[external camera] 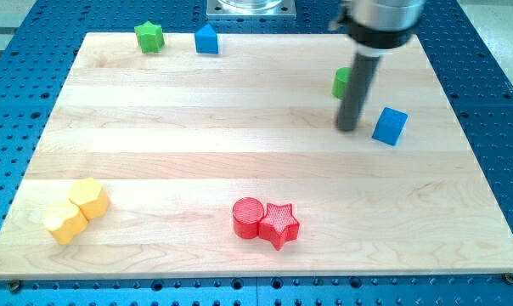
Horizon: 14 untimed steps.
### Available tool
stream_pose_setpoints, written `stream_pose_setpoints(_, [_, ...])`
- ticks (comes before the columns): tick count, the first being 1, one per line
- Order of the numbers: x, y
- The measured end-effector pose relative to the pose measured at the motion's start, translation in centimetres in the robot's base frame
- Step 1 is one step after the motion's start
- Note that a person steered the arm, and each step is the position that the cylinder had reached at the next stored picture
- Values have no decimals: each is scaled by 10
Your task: Push the triangle left to the cube
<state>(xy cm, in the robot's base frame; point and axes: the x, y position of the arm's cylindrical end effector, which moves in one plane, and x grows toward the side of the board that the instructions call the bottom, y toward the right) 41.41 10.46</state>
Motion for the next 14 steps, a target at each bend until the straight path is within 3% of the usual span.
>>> stream_pose_setpoints(2, [21,67])
stream_pose_setpoints(3, [21,47])
stream_pose_setpoints(4, [-22,-56])
stream_pose_setpoints(5, [-99,-95])
stream_pose_setpoints(7, [-211,-101])
stream_pose_setpoints(8, [-222,-116])
stream_pose_setpoints(10, [-218,-188])
stream_pose_setpoints(11, [-188,-204])
stream_pose_setpoints(12, [-150,-200])
stream_pose_setpoints(14, [-144,-196])
